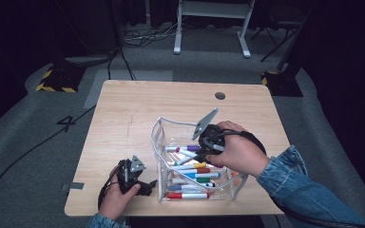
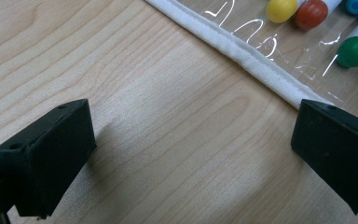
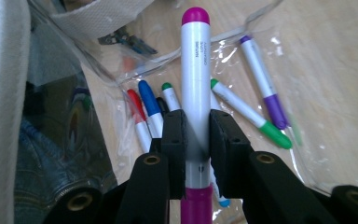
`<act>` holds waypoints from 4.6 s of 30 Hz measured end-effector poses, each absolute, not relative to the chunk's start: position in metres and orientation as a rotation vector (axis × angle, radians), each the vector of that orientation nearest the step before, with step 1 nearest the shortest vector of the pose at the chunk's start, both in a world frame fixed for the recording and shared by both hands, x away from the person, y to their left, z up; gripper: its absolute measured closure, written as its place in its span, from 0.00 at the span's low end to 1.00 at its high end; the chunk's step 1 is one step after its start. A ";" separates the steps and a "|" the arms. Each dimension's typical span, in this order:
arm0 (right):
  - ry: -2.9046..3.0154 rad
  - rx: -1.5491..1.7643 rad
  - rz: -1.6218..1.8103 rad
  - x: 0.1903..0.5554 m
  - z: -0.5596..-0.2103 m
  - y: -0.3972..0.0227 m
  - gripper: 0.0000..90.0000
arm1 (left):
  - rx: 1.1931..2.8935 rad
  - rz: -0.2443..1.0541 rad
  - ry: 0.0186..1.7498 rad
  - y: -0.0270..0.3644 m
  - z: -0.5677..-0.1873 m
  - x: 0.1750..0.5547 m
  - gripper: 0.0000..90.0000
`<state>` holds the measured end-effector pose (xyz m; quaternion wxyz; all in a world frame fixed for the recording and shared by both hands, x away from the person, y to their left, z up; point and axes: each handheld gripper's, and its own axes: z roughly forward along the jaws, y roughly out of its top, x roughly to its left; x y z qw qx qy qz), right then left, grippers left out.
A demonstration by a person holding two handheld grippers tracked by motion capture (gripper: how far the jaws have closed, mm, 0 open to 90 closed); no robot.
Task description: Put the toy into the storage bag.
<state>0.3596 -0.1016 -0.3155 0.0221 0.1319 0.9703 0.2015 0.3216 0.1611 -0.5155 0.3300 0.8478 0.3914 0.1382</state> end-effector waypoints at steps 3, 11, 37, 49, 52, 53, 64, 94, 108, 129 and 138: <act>3.042 0.384 0.571 0.358 -0.327 -0.092 0.85 | 2.217 0.362 1.024 0.161 -0.516 0.322 0.00; 3.124 0.288 0.417 0.355 -0.360 -0.070 0.85 | 2.217 0.362 1.024 0.161 -0.516 0.322 0.00; 2.831 0.413 0.730 0.364 -0.296 -0.134 0.63 | 2.218 0.362 1.024 0.161 -0.515 0.322 0.00; 2.602 0.866 0.781 0.384 -0.279 -0.237 0.67 | 2.217 0.362 1.024 0.161 -0.515 0.322 0.00; 2.569 0.978 0.771 0.390 -0.287 -0.260 0.67 | 2.217 0.362 1.024 0.161 -0.515 0.322 0.00; 2.571 1.013 0.757 0.393 -0.292 -0.266 0.66 | 2.217 0.362 1.024 0.161 -0.516 0.322 0.00; 2.535 1.135 1.034 0.389 -0.309 -0.289 0.65 | 2.219 0.362 1.023 0.161 -0.515 0.322 0.00; 2.684 1.277 0.778 0.411 -0.466 -0.277 0.55 | 2.219 0.362 1.023 0.161 -0.515 0.322 0.00; 2.689 1.291 0.713 0.411 -0.477 -0.274 0.81 | 2.219 0.362 1.023 0.161 -0.515 0.322 0.00; 2.633 1.251 0.732 0.404 -0.397 -0.299 0.85 | 2.222 0.365 1.022 0.162 -0.515 0.321 0.00; 2.635 1.161 0.772 0.399 -0.344 -0.296 0.85 | 2.222 0.360 1.017 0.163 -0.515 0.321 0.00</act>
